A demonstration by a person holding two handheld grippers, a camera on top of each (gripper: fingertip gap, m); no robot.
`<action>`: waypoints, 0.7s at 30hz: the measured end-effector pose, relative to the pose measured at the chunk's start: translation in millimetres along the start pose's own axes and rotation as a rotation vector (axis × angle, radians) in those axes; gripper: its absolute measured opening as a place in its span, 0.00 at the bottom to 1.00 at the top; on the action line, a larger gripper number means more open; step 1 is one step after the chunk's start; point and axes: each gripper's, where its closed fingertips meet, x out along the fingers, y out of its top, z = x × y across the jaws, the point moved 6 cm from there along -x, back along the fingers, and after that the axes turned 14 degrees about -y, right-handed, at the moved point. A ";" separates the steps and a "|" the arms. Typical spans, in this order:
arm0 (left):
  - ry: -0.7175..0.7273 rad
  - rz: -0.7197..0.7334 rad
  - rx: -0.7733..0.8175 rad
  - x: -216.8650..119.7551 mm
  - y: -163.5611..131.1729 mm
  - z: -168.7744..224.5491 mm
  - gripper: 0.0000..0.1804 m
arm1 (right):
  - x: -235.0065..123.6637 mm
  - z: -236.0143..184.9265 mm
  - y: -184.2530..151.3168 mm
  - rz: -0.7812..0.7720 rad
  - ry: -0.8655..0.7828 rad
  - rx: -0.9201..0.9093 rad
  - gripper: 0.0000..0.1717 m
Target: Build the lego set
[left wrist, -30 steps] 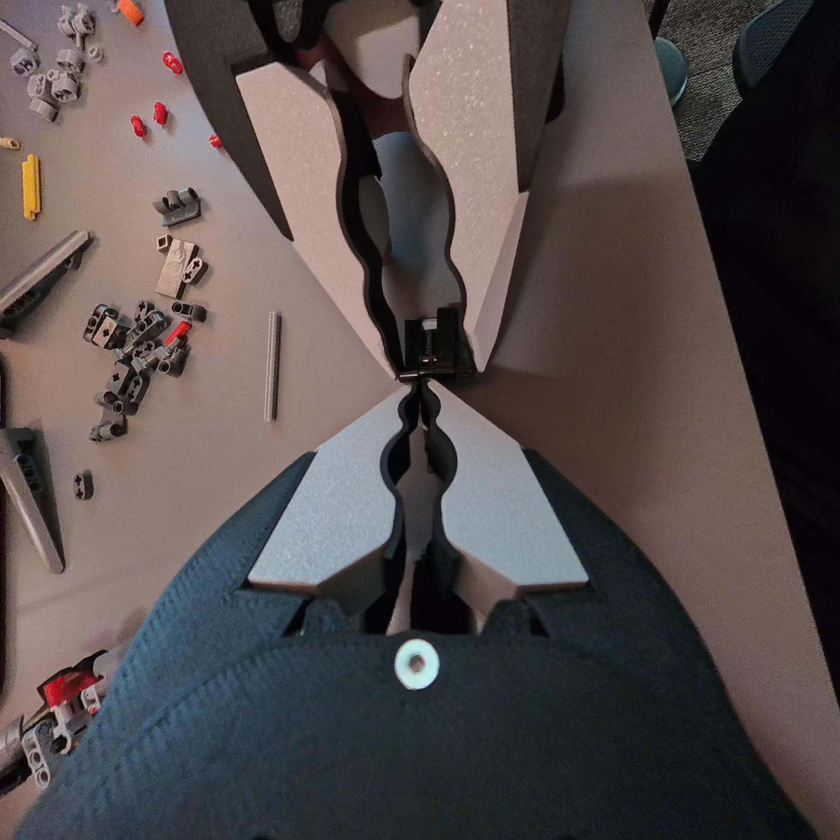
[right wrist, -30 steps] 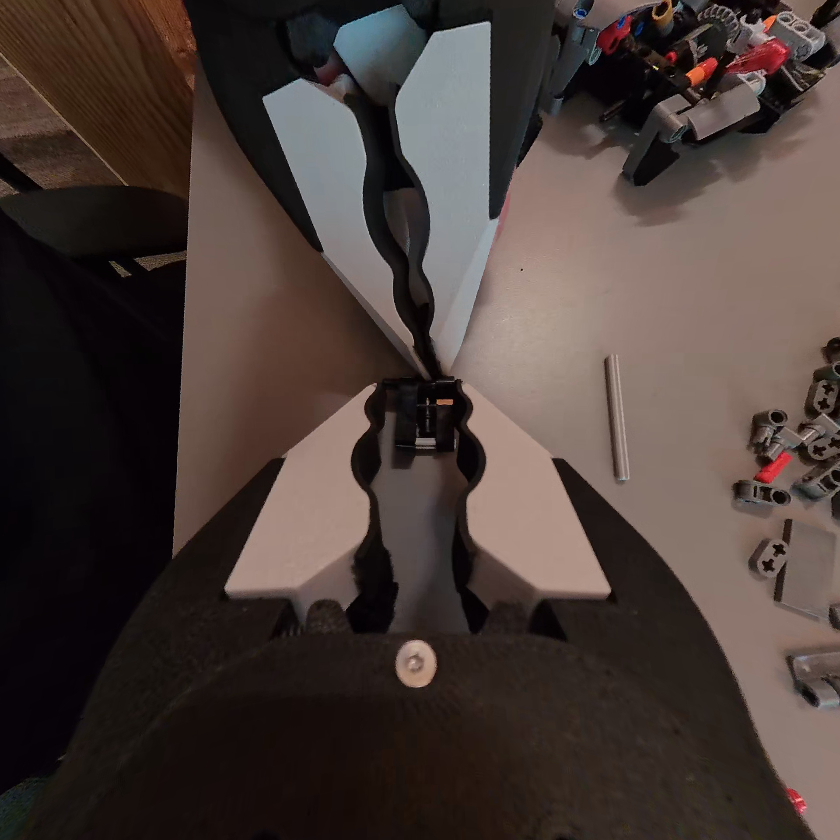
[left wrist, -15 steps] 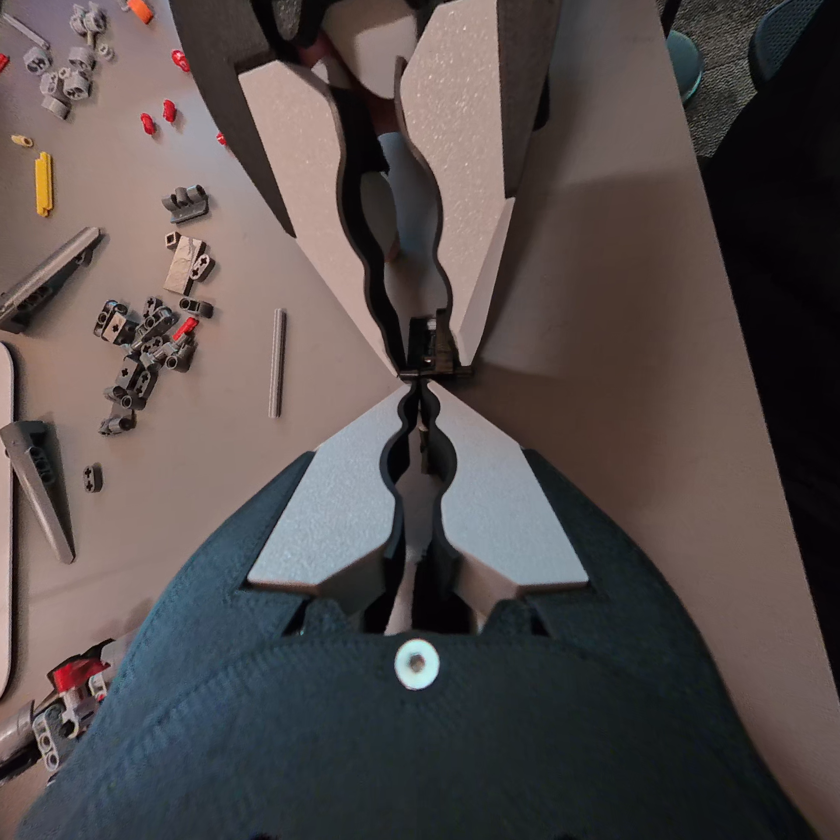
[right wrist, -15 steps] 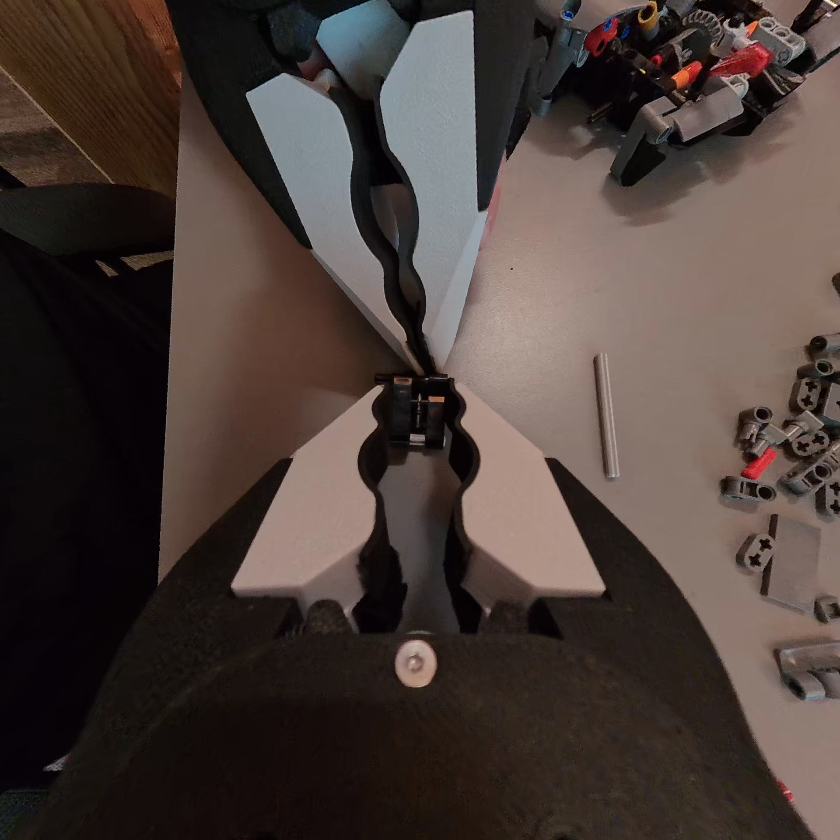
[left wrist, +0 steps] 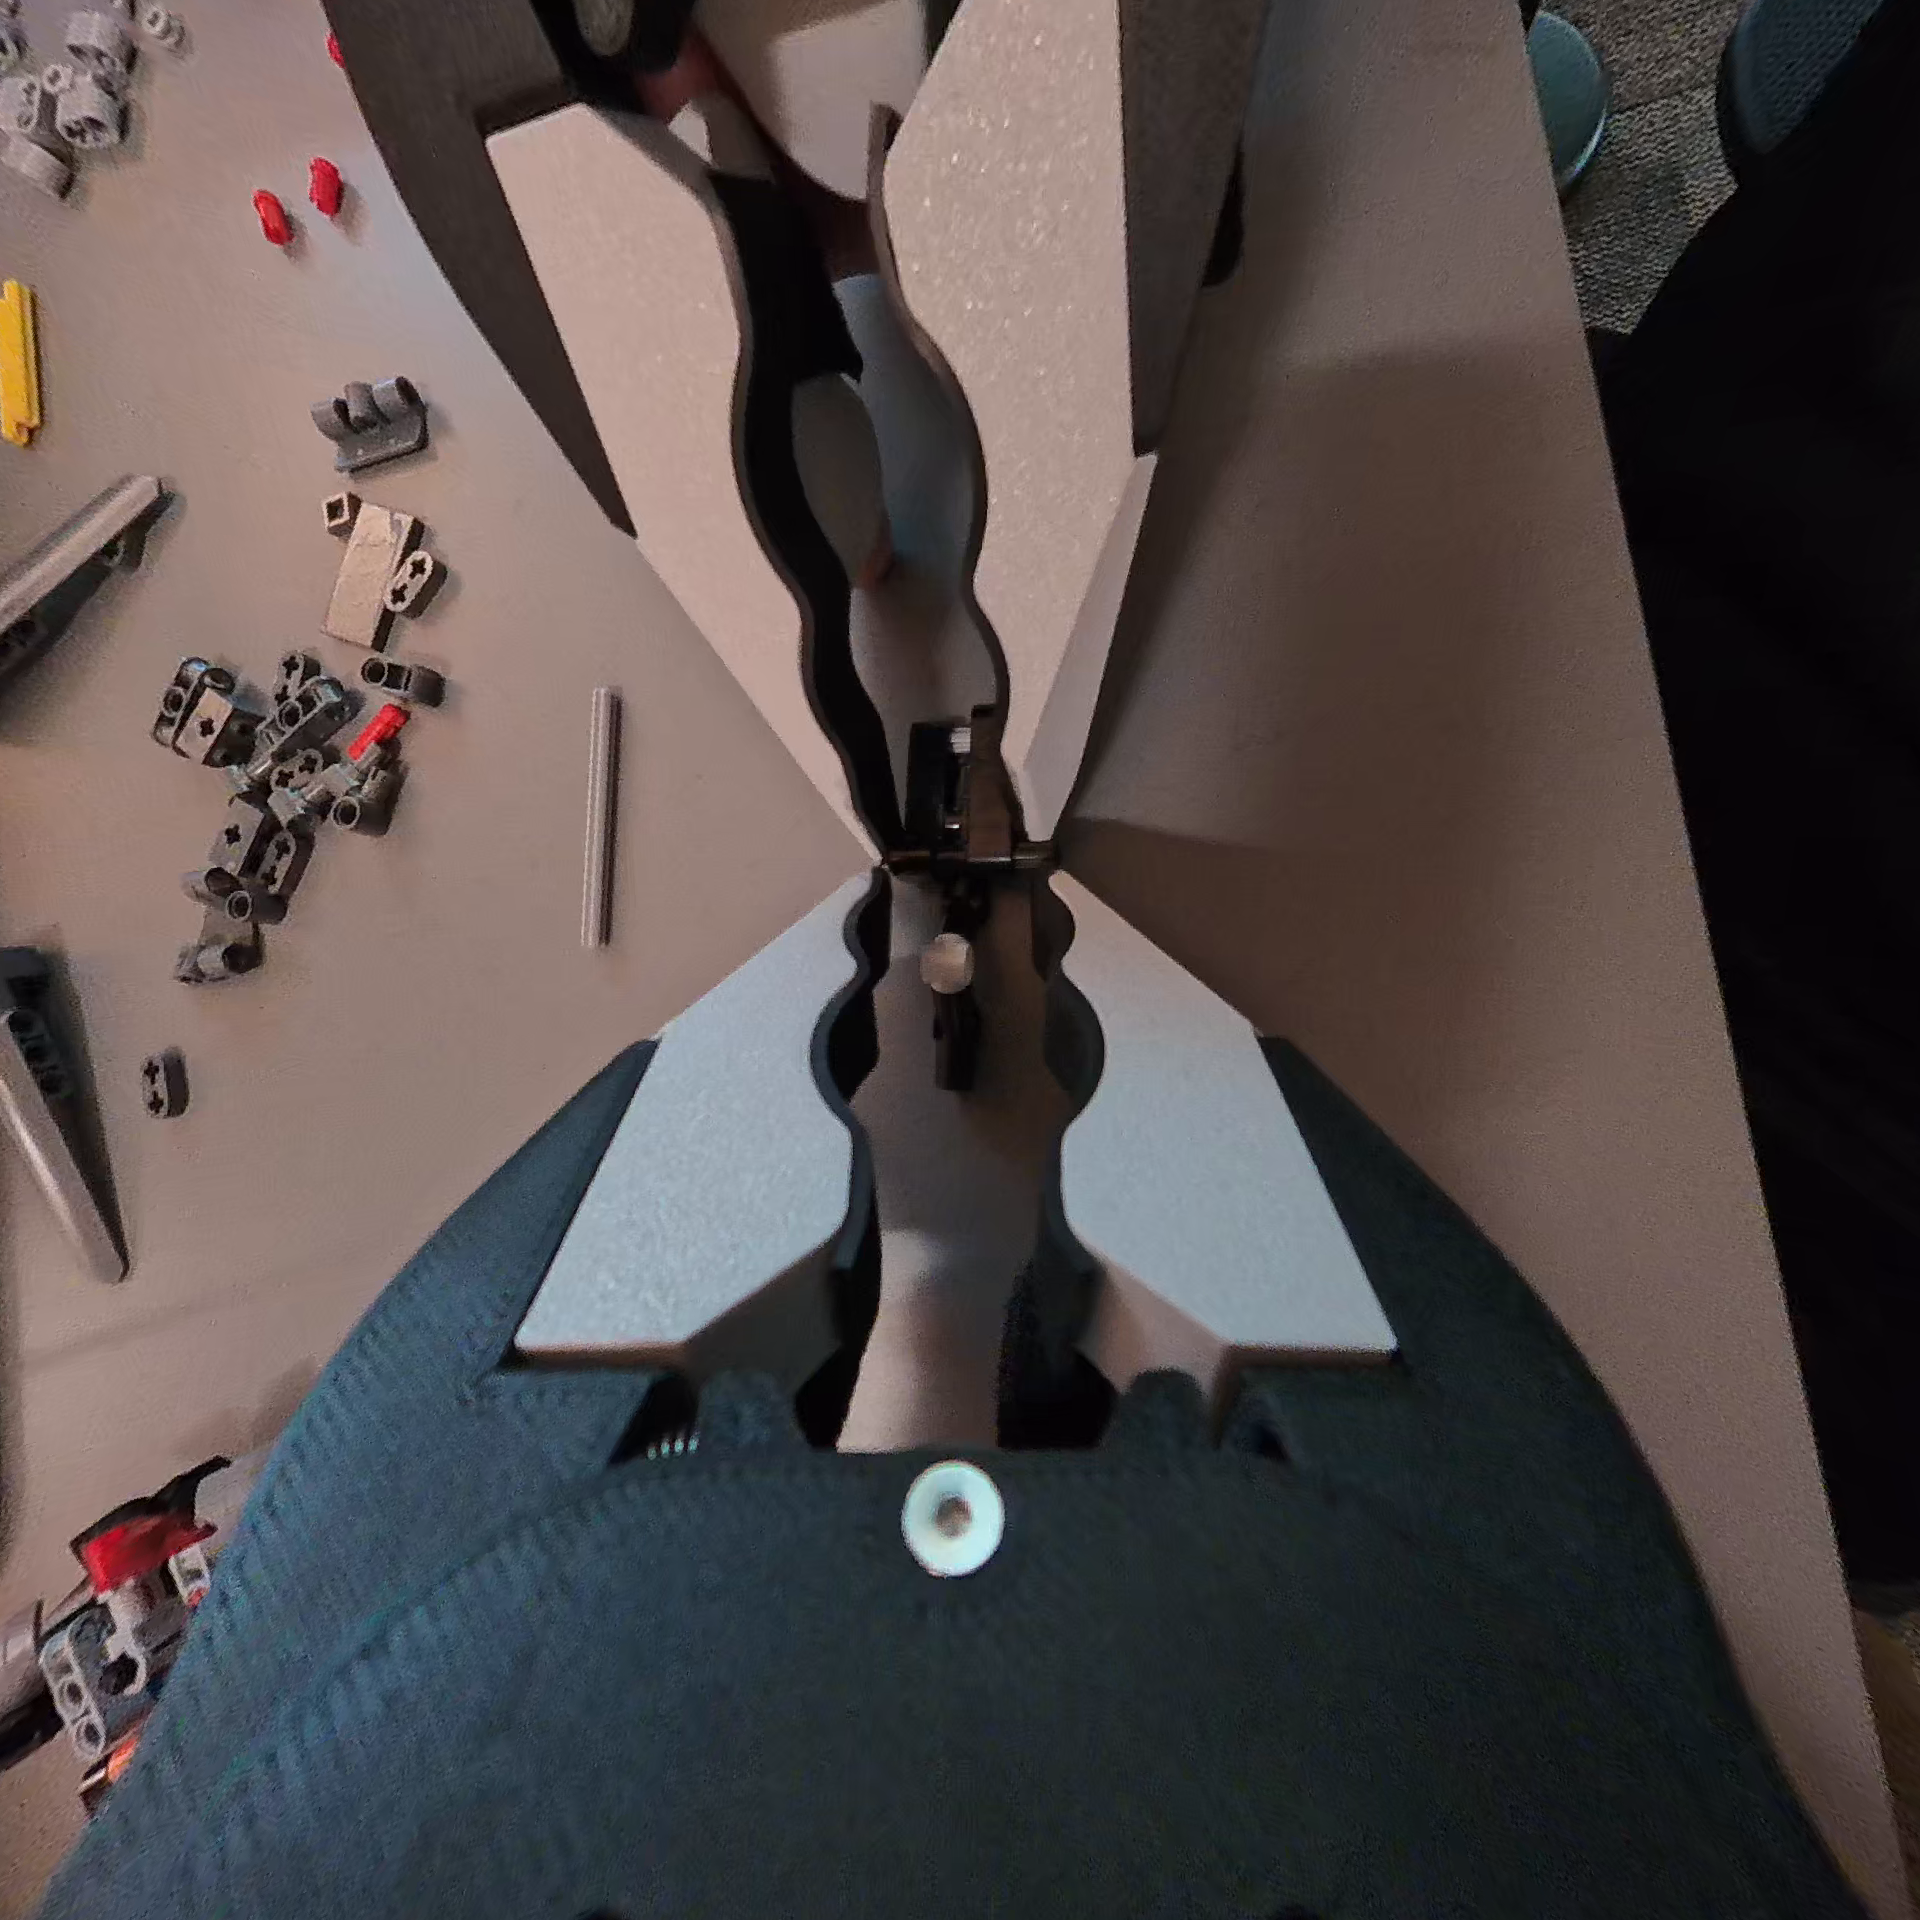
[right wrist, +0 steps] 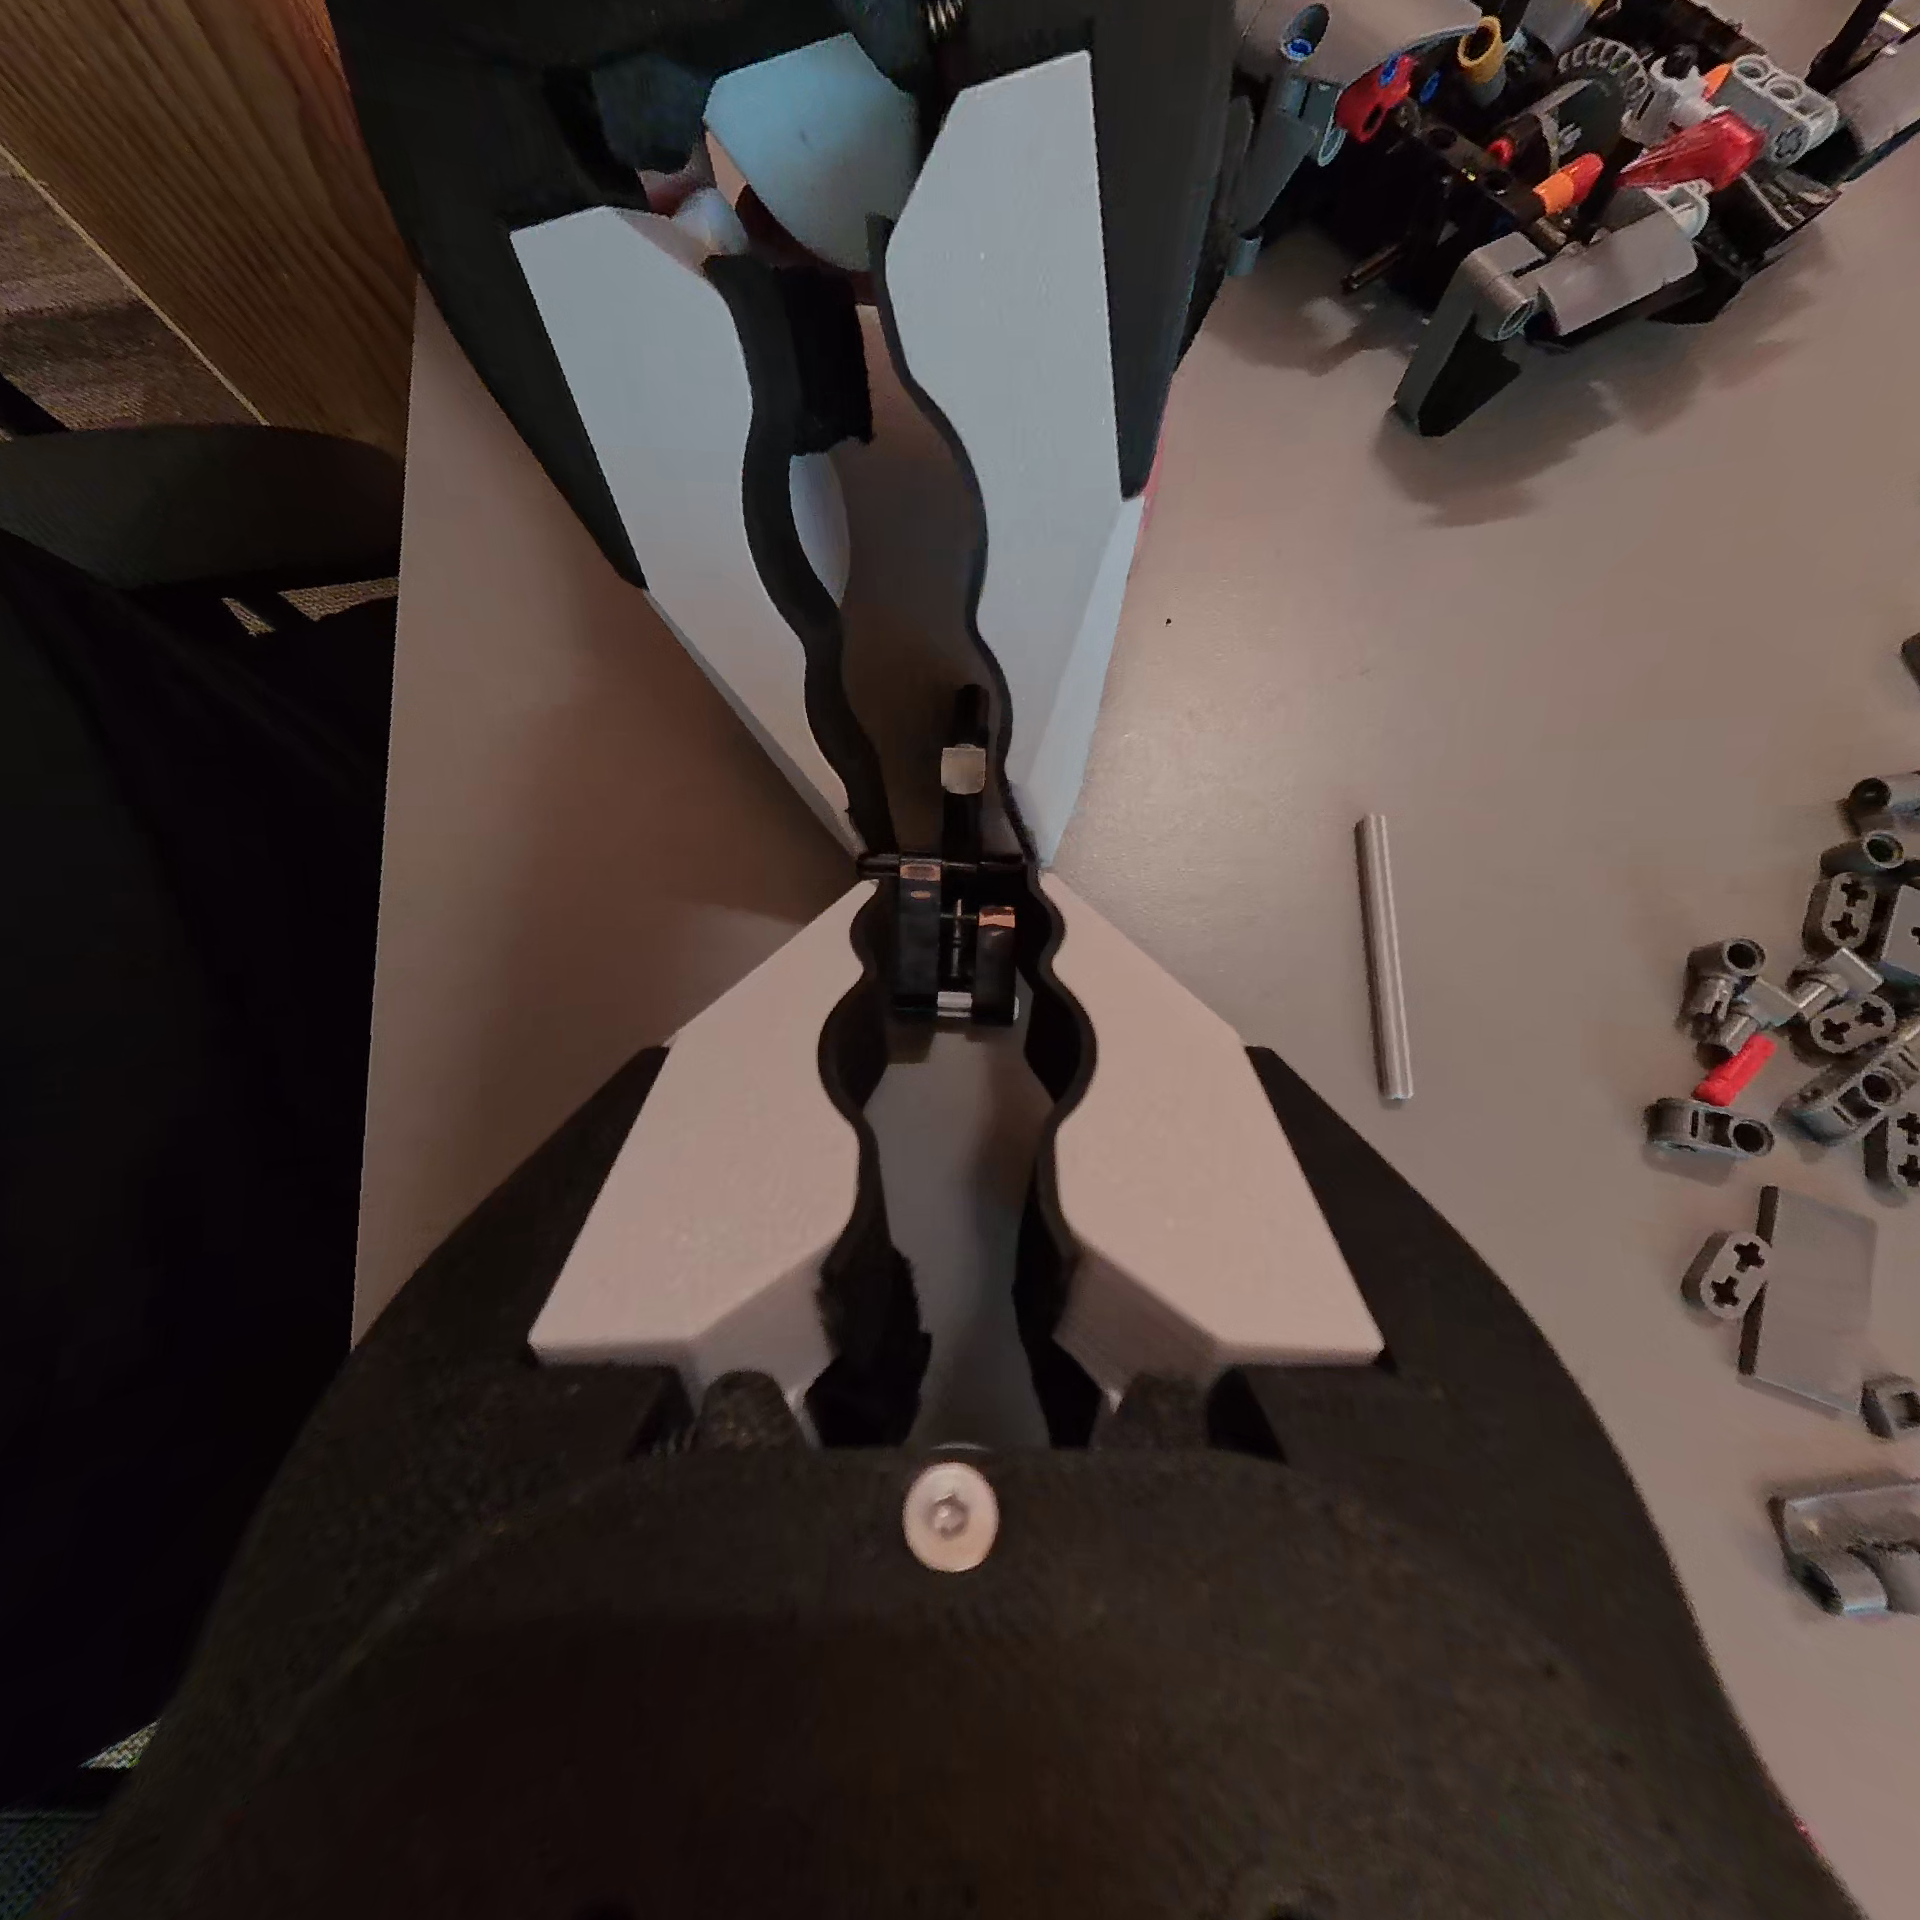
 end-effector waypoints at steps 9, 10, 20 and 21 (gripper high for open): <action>-0.021 -0.014 -0.005 0.6 1.0 -2.1 0.10 | 0.2 -0.1 0.2 -0.005 0.001 -0.008 0.07; -0.024 -0.005 -0.011 1.4 1.4 -1.7 0.07 | 0.2 -0.3 0.2 -0.004 0.001 -0.013 0.07; 0.013 0.002 -0.033 1.1 -0.3 -1.6 0.08 | -1.6 1.8 -0.5 -0.004 -0.017 -0.002 0.10; 0.018 0.004 -0.034 1.1 -0.5 -1.8 0.08 | -5.1 3.1 -0.1 0.008 -0.026 0.003 0.13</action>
